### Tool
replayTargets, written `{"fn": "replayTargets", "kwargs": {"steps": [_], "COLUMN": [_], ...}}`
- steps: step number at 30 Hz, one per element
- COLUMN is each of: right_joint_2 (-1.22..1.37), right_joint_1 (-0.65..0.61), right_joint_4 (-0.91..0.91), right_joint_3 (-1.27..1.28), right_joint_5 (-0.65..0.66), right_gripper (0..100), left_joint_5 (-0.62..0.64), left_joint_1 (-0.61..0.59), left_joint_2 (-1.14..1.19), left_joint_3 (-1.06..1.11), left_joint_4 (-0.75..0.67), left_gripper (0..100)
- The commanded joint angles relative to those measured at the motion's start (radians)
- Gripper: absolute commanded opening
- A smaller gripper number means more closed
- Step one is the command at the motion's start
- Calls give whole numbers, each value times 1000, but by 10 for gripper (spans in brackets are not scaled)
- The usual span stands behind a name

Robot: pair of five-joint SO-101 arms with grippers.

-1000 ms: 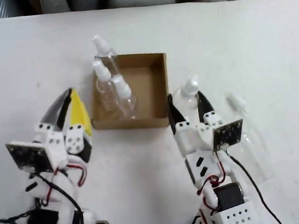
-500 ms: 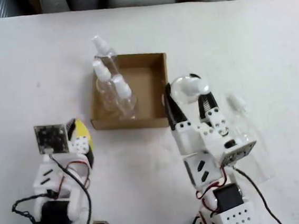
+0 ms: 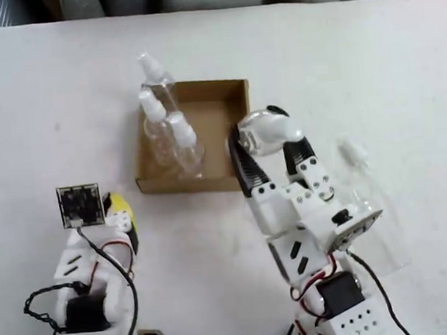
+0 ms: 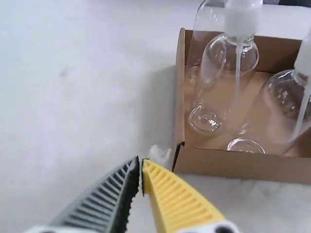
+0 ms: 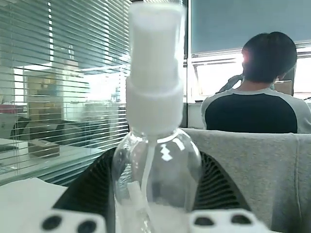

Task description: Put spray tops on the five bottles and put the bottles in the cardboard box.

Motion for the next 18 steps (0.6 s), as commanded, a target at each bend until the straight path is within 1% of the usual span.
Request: {"fn": "replayTargets", "kwargs": {"steps": [1,13,18], "right_joint_2": [160,742,981], "right_joint_1": [-10,-10,-4], "right_joint_4": [-70,-443,-556], "right_joint_3": [-124,-242,-324], "right_joint_5": [8,5,5], "right_gripper": [17,17,17], "left_joint_5": [-12,-12,-12], "left_joint_1": [-10,-13,-8], "left_joint_2": [-15,-12,-12], "left_joint_3": [-2,-2,-2], "left_joint_4": [3,8,31], "left_gripper": [26,24,26]}}
